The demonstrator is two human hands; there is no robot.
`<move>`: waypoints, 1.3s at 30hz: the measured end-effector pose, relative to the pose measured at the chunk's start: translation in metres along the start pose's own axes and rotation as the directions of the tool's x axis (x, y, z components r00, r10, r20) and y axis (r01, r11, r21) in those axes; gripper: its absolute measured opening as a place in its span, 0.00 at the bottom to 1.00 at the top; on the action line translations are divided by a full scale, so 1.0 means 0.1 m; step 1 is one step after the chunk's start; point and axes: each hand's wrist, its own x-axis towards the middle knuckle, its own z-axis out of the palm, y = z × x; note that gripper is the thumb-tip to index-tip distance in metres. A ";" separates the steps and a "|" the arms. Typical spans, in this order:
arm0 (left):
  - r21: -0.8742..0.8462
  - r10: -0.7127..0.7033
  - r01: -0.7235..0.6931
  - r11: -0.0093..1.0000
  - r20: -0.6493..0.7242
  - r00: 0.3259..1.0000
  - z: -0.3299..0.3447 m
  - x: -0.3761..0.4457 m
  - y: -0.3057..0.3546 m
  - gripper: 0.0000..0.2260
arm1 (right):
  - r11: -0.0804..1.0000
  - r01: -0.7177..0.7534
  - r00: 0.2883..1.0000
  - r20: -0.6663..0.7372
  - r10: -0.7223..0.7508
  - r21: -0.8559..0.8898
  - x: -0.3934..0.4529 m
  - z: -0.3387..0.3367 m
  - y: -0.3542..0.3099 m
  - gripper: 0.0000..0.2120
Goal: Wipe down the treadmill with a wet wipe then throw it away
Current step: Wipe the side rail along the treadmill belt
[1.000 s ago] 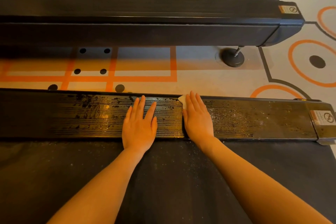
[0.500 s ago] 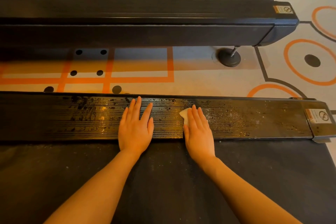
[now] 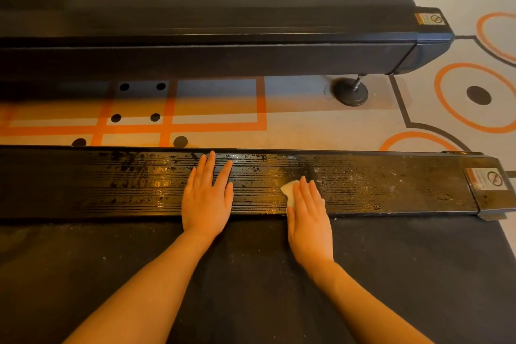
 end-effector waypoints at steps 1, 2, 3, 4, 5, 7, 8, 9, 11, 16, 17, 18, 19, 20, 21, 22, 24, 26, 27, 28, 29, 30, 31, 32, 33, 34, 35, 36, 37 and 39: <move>0.006 0.002 -0.002 1.000 0.006 1.000 0.00 0.00 0.01 0.22 | 1.000 -0.009 1.000 0.000 0.009 -0.001 -0.06 0.02 0.01 0.25; 0.011 0.004 -0.004 1.000 0.010 1.000 -0.01 0.00 0.01 0.22 | 1.000 -0.017 1.000 0.002 0.017 0.001 -0.08 0.04 0.01 0.25; 0.011 0.005 -0.006 1.000 0.011 1.000 0.00 0.00 0.02 0.22 | 1.000 -0.020 1.000 0.001 0.020 0.004 -0.08 0.04 0.02 0.25; 0.005 0.008 -0.008 1.000 0.009 1.000 0.00 0.00 0.03 0.22 | 1.000 -0.016 1.000 -0.005 0.016 0.004 -0.05 0.04 0.03 0.25; -0.004 0.011 -0.011 1.000 0.005 1.000 0.00 0.01 0.03 0.22 | 1.000 -0.006 1.000 -0.011 0.006 0.001 -0.01 0.03 0.04 0.25; -0.018 0.025 -0.025 1.000 0.006 1.000 0.00 0.03 0.05 0.22 | 1.000 0.011 1.000 -0.004 -0.012 -0.010 0.13 -0.01 0.06 0.25; -0.023 0.027 -0.027 0.999 0.012 1.000 0.00 0.05 0.07 0.22 | 1.000 0.015 1.000 0.007 -0.015 -0.018 0.22 -0.04 0.06 0.25; -0.031 0.024 -0.023 0.999 0.022 0.999 0.00 0.07 0.09 0.23 | 1.000 0.014 1.000 0.023 -0.014 -0.025 0.31 -0.07 0.07 0.25; -0.059 0.004 -0.001 0.998 0.046 0.999 0.00 0.10 0.13 0.23 | 0.999 0.003 0.999 0.048 -0.002 -0.038 0.47 -0.12 0.07 0.25; -0.083 -0.023 0.026 0.996 0.034 0.999 0.00 0.14 0.19 0.23 | 0.999 -0.008 0.999 0.054 0.011 -0.041 0.50 -0.14 0.07 0.26; -0.083 -0.020 0.022 0.996 0.028 0.999 0.00 0.13 0.19 0.23 | 0.999 -0.011 0.999 0.049 0.012 -0.031 0.45 -0.13 0.06 0.26; -0.080 -0.017 0.019 0.997 0.027 1.000 0.00 0.13 0.19 0.23 | 1.000 -0.013 0.999 0.043 0.014 -0.021 0.39 -0.12 0.06 0.25; -0.077 -0.015 0.017 0.997 0.029 0.999 0.00 0.12 0.19 0.23 | 1.000 -0.012 0.999 0.033 0.013 -0.012 0.33 -0.09 0.06 0.25; -0.076 -0.016 0.019 0.997 0.032 0.999 0.00 0.12 0.19 0.23 | 1.000 -0.011 1.000 0.021 0.011 -0.005 0.25 -0.07 0.07 0.25; -0.076 -0.019 0.022 0.997 0.038 0.999 -0.01 0.12 0.19 0.23 | 1.000 -0.010 1.000 0.008 0.010 0.000 0.16 -0.04 0.08 0.25; -0.078 -0.023 0.026 0.997 0.042 0.999 -0.01 0.12 0.20 0.23 | 1.000 -0.011 1.000 -0.003 0.011 0.002 0.08 -0.01 0.09 0.24; -0.092 -0.026 0.030 0.995 0.041 0.999 -0.02 0.12 0.21 0.22 | 1.000 -0.021 1.000 -0.011 0.021 0.002 -0.05 0.03 0.11 0.25; -0.100 -0.029 0.034 0.994 0.045 0.999 -0.04 0.12 0.21 0.22 | 1.000 -0.023 1.000 -0.003 0.023 -0.001 -0.11 0.04 0.12 0.25; -0.103 -0.034 0.038 0.994 0.048 0.998 -0.04 0.12 0.22 0.22 | 1.000 -0.018 1.000 0.000 0.018 0.003 -0.11 0.03 0.13 0.25; -0.112 -0.037 0.042 0.993 0.049 0.998 -0.05 0.12 0.23 0.22 | 1.000 -0.012 1.000 0.005 0.012 0.012 -0.10 0.02 0.14 0.25; -0.129 -0.035 0.041 0.991 0.048 0.998 -0.06 0.13 0.25 0.22 | 1.000 -0.006 1.000 0.011 0.006 0.022 -0.07 0.00 0.15 0.24; -0.151 -0.026 0.032 0.988 0.045 0.999 -0.08 0.15 0.28 0.22 | 1.000 0.001 1.000 0.013 -0.001 0.027 -0.02 -0.02 0.15 0.25; -0.173 -0.010 0.017 0.985 0.043 0.999 -0.09 0.17 0.32 0.21 | 1.000 0.007 1.000 0.009 -0.007 0.026 0.04 -0.04 0.16 0.25; -0.190 0.010 -0.001 0.982 0.044 0.999 -0.10 0.19 0.37 0.22 | 1.000 0.008 1.000 0.005 -0.008 0.020 0.12 -0.06 0.18 0.25; -0.205 0.030 -0.019 0.979 0.047 0.998 -0.11 0.22 0.44 0.22 | 1.000 0.004 1.000 0.008 -0.004 0.007 0.21 -0.09 0.19 0.25; -0.218 0.048 -0.036 0.975 0.048 0.998 -0.12 0.25 0.51 0.22 | 1.000 -0.005 1.000 0.015 0.005 -0.008 0.30 -0.11 0.20 0.25; -0.229 0.061 -0.049 0.972 0.045 0.997 -0.14 0.28 0.58 0.22 | 1.000 -0.014 1.000 0.024 0.015 -0.023 0.39 -0.13 0.22 0.25; -0.237 0.070 -0.057 0.970 0.047 0.996 -0.14 0.31 0.64 0.23 | 0.999 -0.022 0.999 0.031 0.023 -0.035 0.46 -0.15 0.24 0.26; -0.242 0.075 -0.060 0.969 0.054 0.996 -0.14 0.33 0.70 0.23 | 0.999 -0.025 0.999 0.037 0.027 -0.048 0.50 -0.16 0.25 0.26; -0.239 0.081 -0.060 0.969 0.081 0.993 -0.12 0.36 0.78 0.23 | 0.998 -0.022 0.999 0.041 0.024 -0.055 0.52 -0.18 0.27 0.26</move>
